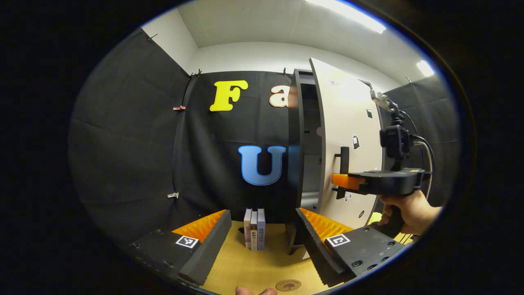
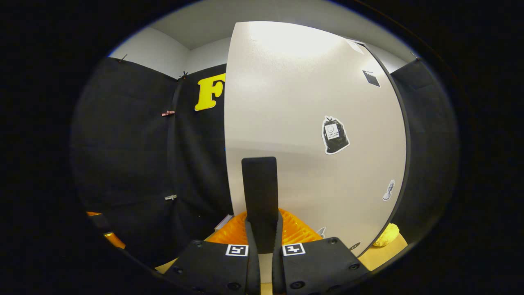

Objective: Open the cabinet door with the right hand, grasp the bottle in the cabinet with the left hand and place it on the coaster, then close the cabinet door with the right hand.

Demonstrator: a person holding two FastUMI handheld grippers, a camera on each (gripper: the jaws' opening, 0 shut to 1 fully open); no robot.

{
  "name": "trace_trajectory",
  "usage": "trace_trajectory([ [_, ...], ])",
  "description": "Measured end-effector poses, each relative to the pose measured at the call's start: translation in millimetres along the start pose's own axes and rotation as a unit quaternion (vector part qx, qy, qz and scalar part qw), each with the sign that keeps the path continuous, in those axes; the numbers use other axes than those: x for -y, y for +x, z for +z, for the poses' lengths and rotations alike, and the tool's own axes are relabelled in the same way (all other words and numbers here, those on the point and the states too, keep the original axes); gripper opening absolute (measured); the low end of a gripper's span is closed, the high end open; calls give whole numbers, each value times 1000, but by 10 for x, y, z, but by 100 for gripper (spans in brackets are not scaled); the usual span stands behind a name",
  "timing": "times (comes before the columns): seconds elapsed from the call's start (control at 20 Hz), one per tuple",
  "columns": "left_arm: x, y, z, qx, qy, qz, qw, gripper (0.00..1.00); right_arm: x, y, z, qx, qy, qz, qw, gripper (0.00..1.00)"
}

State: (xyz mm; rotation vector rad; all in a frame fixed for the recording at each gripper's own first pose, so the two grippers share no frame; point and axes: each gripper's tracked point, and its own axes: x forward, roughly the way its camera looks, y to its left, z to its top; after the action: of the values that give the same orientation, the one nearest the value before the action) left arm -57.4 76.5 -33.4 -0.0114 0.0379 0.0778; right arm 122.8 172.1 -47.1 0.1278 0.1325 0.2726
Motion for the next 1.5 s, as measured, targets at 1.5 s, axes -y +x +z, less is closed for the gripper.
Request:
trace_trajectory([
  [1.5, 1659, 426, 131, 8, 8, -84, 996, 98, 1913, -1749, 236, 9, -22, -142, 990, 13],
])
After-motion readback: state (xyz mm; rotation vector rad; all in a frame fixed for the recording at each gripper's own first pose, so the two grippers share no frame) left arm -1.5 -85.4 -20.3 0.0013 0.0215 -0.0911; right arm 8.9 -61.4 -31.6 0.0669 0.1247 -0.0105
